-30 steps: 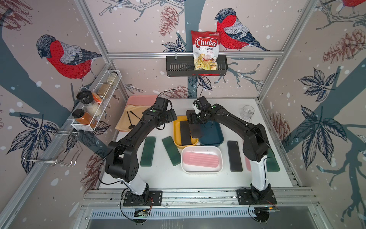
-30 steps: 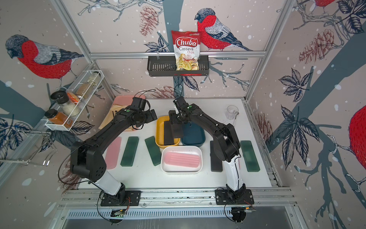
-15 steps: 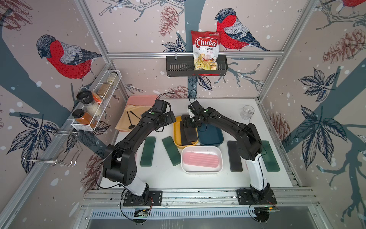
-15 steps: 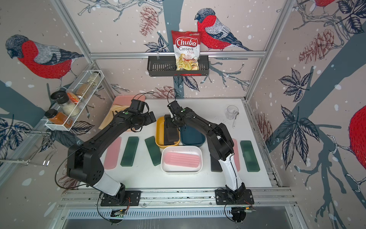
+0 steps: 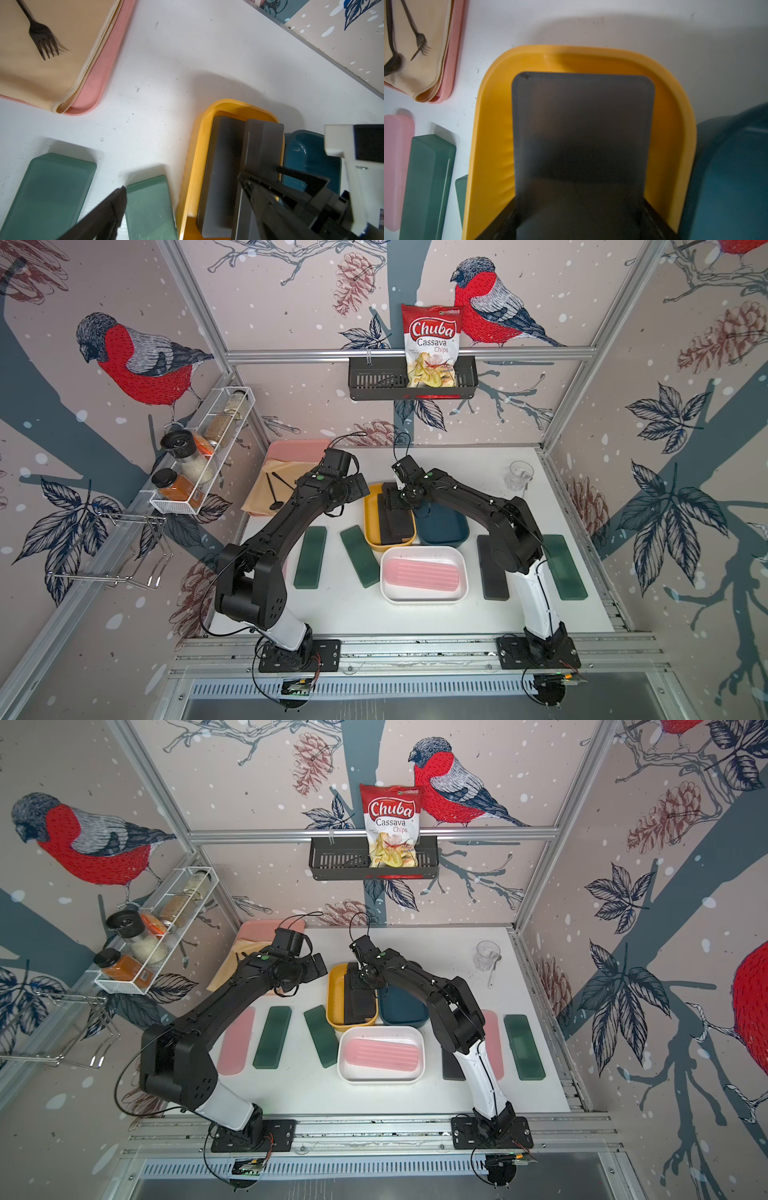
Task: Place the pencil cases by color into the storage box
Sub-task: Place the pencil case at the storage box.
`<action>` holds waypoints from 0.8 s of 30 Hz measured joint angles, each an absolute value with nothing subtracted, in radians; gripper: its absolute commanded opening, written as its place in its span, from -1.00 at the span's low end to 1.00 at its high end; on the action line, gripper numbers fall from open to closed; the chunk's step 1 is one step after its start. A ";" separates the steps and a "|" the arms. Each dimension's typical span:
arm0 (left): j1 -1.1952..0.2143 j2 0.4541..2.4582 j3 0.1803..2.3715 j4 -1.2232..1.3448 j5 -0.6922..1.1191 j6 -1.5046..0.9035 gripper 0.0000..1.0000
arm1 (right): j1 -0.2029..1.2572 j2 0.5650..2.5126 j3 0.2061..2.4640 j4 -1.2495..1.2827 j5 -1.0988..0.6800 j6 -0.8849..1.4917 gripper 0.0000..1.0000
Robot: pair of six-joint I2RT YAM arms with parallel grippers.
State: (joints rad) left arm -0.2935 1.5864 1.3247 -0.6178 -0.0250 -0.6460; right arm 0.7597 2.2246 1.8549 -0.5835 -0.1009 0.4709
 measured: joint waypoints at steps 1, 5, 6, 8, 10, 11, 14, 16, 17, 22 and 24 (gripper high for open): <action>-0.294 1.589 1.327 -0.619 -0.025 -0.646 0.96 | 0.760 2.228 1.855 -0.581 -0.101 0.471 -0.10; -0.294 1.595 1.336 -0.620 -0.025 -0.646 0.96 | 0.760 2.239 1.855 -0.571 -0.101 0.471 -0.09; -0.294 1.596 1.338 -0.620 -0.025 -0.646 0.96 | 0.760 2.242 1.855 -0.568 -0.100 0.471 -0.08; -0.294 1.597 1.340 -0.621 -0.025 -0.646 0.96 | 0.760 2.248 1.855 -0.568 -0.094 0.471 -0.06; -0.294 1.598 1.340 -0.623 -0.025 -0.646 0.96 | 0.760 2.252 1.855 -0.567 -0.090 0.471 -0.05; -0.294 1.599 1.340 -0.624 -0.025 -0.646 0.96 | 0.760 2.254 1.855 -0.567 -0.089 0.470 -0.04; -0.294 1.600 1.340 -0.624 -0.025 -0.646 0.96 | 0.760 2.259 1.856 -0.564 -0.089 0.469 -0.02; -0.294 1.600 1.341 -0.624 -0.025 -0.646 0.96 | 0.760 2.262 1.858 -0.562 -0.089 0.469 -0.01; -0.294 1.600 1.341 -0.624 -0.025 -0.646 0.96 | 0.760 2.263 1.859 -0.562 -0.089 0.469 0.00; -0.294 1.600 1.341 -0.625 -0.025 -0.646 0.96 | 0.760 2.270 1.864 -0.562 -0.089 0.465 0.04; -0.294 1.600 1.341 -0.627 -0.025 -0.646 0.96 | 0.760 2.271 1.866 -0.562 -0.089 0.464 0.06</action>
State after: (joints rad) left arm -0.2935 1.6001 1.3407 -0.6270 -0.0254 -0.6460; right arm 0.7605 2.2711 1.8656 -0.5617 -0.0891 0.4641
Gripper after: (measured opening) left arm 0.979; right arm 0.715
